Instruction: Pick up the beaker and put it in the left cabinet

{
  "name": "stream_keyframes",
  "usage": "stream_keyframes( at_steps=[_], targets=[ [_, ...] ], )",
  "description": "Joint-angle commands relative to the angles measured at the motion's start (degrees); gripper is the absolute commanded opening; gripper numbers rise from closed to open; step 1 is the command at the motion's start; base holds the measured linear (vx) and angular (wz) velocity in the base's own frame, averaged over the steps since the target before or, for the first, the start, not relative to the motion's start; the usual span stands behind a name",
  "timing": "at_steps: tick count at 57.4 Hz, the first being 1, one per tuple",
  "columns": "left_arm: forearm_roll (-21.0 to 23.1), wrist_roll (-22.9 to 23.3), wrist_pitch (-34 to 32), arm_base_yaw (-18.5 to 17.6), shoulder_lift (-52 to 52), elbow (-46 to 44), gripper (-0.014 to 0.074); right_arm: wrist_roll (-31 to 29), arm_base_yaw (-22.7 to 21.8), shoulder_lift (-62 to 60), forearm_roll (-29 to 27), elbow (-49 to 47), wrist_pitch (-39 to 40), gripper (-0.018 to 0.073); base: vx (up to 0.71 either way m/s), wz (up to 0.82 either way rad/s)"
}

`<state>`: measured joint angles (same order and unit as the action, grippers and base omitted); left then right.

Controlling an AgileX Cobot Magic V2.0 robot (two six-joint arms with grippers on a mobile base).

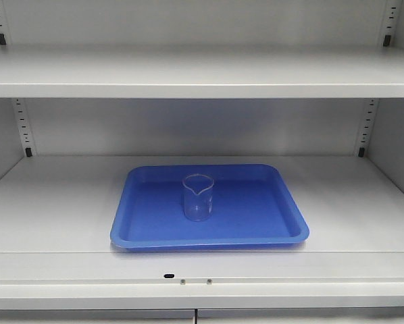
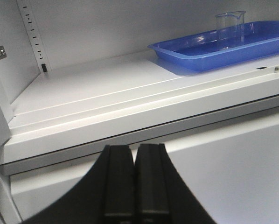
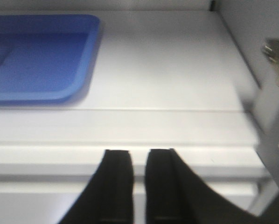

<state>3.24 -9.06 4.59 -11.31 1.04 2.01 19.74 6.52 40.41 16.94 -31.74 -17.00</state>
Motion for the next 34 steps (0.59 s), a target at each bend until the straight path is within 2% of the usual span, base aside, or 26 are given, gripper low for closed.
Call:
stream_keyframes(
  at_steps=[1, 11, 19, 24, 29, 31, 34],
  targets=[
    [0.3, 0.1, -5.0, -0.3, 0.5, -1.5, -0.0006, -1.0, -2.2, -8.6, 0.0, 5.0, 7.3, 0.0001, 0.0, 0.0],
    [0.3, 0.1, -5.0, -0.3, 0.5, -1.5, -0.0006, -3.0, -6.1, -22.8, -0.5, 15.4, 7.3, -0.001, 0.0, 0.0],
    [0.3, 0.1, -5.0, -0.3, 0.5, -1.5, -0.0006, -7.8, -9.0, -30.8, -5.9, 23.6, 8.0, -0.0008, 0.0, 0.0],
    [0.3, 0.1, -5.0, -0.3, 0.5, -1.5, -0.0006, -12.0, -9.4, -35.4, -10.2, 29.0, 9.7, -0.0008, 0.0, 0.0],
    [0.3, 0.1, -5.0, -0.3, 0.5, -1.5, -0.0006, -14.5, -9.3, -40.2, -11.8, 34.1, 12.8, -0.0008, 0.0, 0.0],
    [0.3, 0.1, -5.0, -0.3, 0.5, -1.5, -0.0006, -14.7, -9.3, -42.4, -12.1, 33.7, 9.2, -0.0008, 0.0, 0.0],
    [0.3, 0.1, -5.0, -0.3, 0.5, -1.5, -0.0006, -14.9, -9.3, -41.7, -11.4, 33.4, 8.6, -0.0008, 0.0, 0.0]
  ],
)
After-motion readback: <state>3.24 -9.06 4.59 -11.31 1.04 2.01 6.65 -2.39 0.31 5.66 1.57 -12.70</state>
